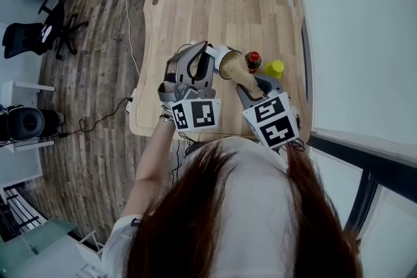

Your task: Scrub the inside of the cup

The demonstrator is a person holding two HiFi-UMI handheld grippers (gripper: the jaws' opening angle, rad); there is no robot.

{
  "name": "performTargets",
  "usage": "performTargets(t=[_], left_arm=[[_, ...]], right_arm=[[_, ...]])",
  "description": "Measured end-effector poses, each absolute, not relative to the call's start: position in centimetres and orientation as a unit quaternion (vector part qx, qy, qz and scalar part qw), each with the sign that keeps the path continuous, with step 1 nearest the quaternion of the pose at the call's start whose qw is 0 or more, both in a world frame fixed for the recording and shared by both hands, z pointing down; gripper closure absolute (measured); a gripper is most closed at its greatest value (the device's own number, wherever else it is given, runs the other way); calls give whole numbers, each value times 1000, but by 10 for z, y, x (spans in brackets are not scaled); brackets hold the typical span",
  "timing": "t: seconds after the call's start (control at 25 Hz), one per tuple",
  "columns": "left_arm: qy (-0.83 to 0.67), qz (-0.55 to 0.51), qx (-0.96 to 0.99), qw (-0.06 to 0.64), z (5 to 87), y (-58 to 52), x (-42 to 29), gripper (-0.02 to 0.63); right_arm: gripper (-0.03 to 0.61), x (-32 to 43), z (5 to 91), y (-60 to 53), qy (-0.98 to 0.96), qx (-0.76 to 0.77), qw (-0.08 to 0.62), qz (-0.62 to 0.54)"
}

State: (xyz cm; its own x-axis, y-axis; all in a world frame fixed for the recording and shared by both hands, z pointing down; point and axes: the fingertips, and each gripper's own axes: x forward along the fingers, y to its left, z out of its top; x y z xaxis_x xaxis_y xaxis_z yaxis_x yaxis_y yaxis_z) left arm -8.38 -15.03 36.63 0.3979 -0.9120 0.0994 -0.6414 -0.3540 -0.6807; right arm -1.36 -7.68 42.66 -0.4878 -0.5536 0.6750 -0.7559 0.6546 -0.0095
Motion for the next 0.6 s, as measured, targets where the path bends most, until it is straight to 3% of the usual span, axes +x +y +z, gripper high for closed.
performTargets(t=[0.6], left_arm=[[454, -274, -760, 375, 365, -146, -71, 568]], right_arm=[[440, -21, 439, -80, -842, 363, 364, 166]])
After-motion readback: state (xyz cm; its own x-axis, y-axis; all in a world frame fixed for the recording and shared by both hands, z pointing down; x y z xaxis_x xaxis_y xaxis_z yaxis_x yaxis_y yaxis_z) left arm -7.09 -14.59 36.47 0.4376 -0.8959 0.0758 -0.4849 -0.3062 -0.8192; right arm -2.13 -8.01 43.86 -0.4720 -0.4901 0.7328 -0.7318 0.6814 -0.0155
